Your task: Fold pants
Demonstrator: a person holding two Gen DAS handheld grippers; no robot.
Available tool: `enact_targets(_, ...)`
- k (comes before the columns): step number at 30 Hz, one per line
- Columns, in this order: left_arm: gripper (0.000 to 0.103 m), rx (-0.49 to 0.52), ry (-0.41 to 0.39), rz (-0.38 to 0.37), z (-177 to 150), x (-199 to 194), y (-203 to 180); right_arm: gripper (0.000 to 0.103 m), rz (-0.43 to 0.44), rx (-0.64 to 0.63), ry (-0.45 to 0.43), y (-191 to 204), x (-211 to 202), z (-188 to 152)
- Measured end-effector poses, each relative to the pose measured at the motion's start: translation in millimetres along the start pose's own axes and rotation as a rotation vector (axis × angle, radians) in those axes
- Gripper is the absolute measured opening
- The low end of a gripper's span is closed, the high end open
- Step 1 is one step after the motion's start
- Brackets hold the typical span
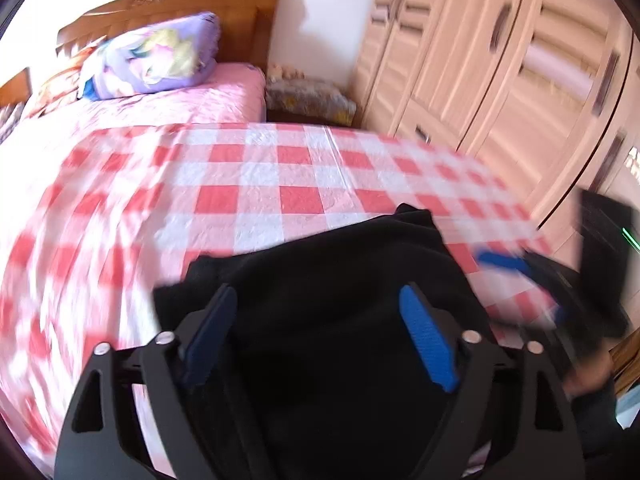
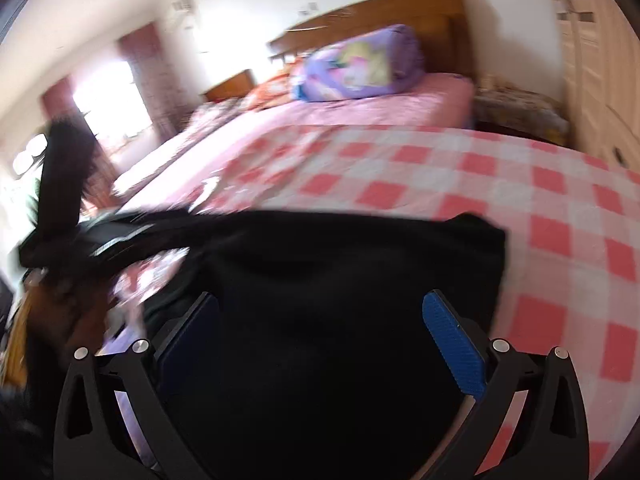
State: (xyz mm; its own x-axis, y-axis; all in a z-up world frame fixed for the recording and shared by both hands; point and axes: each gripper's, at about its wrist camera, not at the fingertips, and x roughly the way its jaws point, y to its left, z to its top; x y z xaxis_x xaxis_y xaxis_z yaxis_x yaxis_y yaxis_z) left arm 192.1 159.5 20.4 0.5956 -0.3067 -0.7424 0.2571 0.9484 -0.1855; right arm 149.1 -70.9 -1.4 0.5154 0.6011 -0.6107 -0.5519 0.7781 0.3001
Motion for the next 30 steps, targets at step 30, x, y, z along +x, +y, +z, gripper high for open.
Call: enact_targets(30,0.102,0.091,0.241,0.144,28,121,12,0.099,0.320,-0.270,0.125,130,26,-62)
